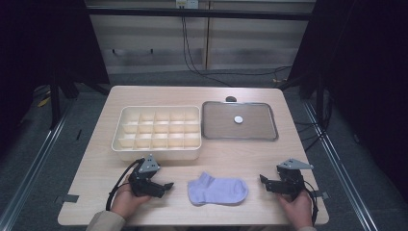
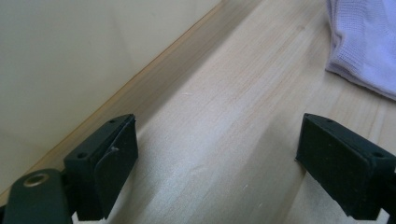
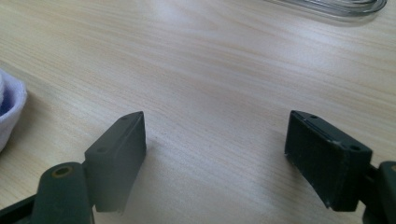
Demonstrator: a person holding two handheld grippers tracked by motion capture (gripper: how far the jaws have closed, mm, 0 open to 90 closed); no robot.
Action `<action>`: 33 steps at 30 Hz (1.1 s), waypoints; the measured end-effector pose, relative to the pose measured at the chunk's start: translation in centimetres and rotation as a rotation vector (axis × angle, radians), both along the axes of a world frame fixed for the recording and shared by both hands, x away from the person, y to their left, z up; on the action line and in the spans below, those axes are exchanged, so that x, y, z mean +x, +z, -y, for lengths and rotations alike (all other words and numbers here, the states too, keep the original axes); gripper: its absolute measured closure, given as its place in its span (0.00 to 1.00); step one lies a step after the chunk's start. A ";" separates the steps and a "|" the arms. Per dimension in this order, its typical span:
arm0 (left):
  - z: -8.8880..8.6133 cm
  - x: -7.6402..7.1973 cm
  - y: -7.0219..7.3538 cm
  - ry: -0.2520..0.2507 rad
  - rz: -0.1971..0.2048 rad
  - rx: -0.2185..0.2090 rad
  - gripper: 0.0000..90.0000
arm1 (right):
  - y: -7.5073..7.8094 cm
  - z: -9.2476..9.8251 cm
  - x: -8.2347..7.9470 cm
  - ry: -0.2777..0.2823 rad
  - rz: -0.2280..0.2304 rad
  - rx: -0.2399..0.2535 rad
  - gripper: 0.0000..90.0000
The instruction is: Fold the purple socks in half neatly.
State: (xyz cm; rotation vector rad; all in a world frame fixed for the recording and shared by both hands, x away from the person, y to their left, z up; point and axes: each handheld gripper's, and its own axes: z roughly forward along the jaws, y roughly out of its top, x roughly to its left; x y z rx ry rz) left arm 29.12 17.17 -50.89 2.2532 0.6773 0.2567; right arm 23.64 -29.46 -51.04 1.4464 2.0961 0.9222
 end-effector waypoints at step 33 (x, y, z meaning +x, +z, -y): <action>1.1 0.3 1.5 0.028 -0.103 0.113 0.18 | 1.8 -1.5 -1.7 0.159 -0.067 0.062 0.65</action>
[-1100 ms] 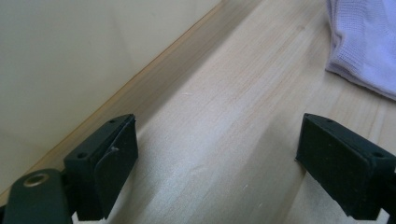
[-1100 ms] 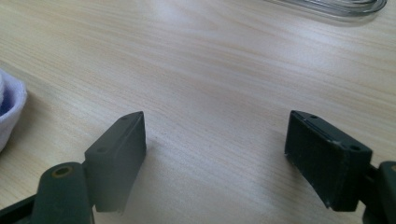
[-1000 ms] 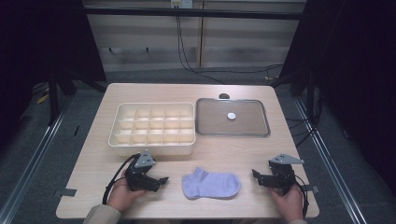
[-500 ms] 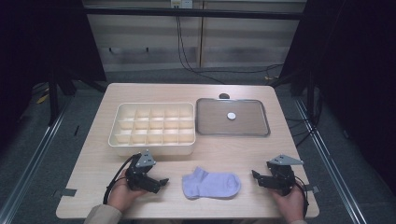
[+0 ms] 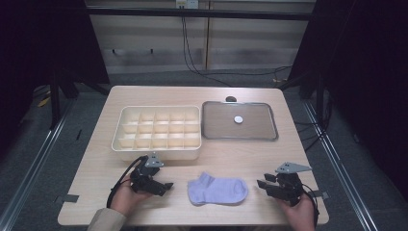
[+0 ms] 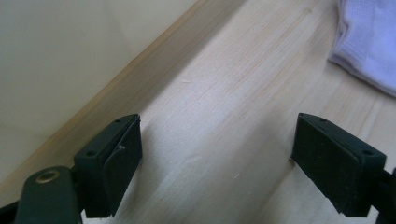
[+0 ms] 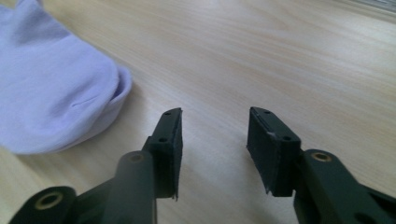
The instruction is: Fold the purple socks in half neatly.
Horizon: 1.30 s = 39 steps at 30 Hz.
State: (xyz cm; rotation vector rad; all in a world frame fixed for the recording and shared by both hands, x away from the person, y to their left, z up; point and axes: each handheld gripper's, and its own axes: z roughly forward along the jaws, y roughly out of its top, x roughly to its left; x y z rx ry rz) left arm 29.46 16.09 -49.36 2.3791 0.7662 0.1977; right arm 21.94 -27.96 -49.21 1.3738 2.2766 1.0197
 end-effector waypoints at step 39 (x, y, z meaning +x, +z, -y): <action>8.2 0.6 2.6 -0.126 -0.128 0.015 0.58 | 0.1 -2.1 -1.3 0.139 -0.025 -0.043 0.79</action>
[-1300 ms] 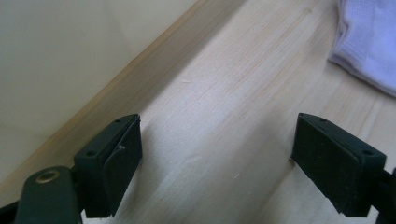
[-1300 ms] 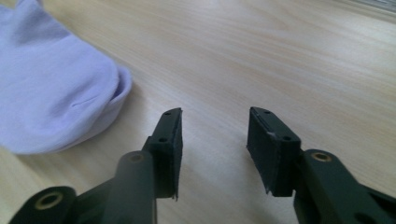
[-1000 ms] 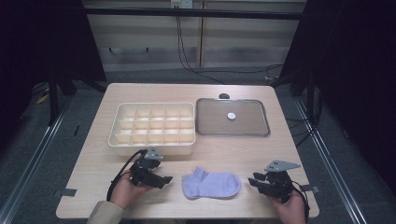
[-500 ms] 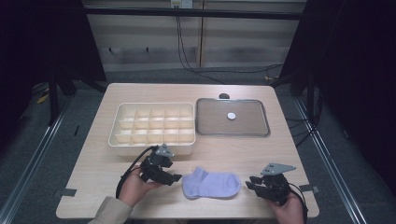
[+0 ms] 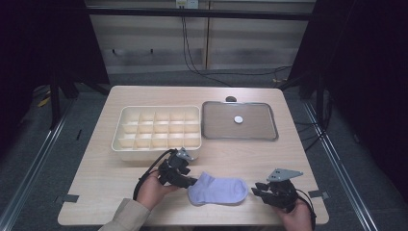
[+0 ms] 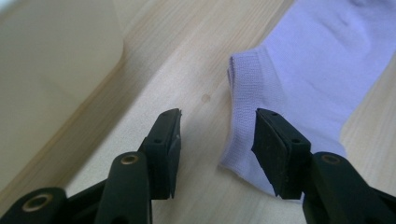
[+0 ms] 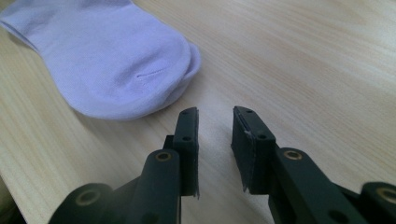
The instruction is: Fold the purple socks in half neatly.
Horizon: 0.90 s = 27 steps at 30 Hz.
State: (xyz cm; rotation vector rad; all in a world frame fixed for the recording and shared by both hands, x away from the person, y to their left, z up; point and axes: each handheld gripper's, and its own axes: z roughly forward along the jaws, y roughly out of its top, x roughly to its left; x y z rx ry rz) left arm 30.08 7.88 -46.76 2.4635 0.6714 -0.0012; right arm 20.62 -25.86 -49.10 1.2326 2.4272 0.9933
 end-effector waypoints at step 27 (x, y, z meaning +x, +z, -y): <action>0.5 0.0 -0.8 -0.019 -0.103 0.043 0.91 | -0.2 -0.9 0.0 0.039 0.001 -0.014 0.79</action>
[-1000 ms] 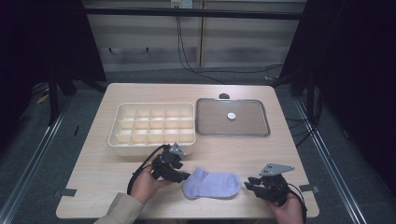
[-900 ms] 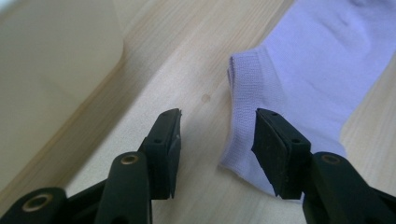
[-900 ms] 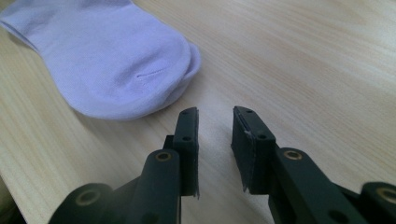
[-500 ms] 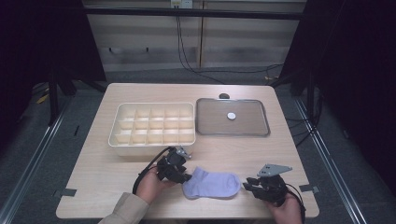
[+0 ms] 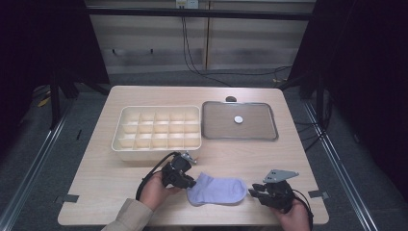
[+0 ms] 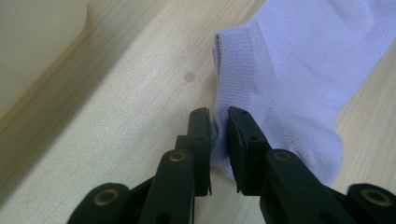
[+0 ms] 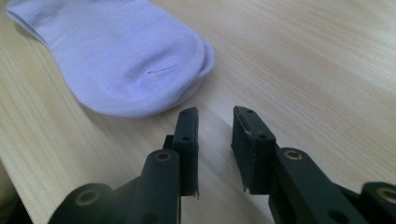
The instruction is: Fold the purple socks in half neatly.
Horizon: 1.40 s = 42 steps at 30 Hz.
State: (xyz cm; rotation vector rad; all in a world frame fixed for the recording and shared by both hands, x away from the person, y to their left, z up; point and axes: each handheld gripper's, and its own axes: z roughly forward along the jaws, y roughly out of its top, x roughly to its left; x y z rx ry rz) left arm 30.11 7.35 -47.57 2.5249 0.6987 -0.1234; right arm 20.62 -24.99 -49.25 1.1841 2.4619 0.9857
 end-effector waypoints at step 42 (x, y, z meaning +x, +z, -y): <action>-1.2 0.9 2.8 0.004 -0.134 -0.079 0.95 | -0.3 -2.2 0.3 0.094 -0.004 0.010 0.99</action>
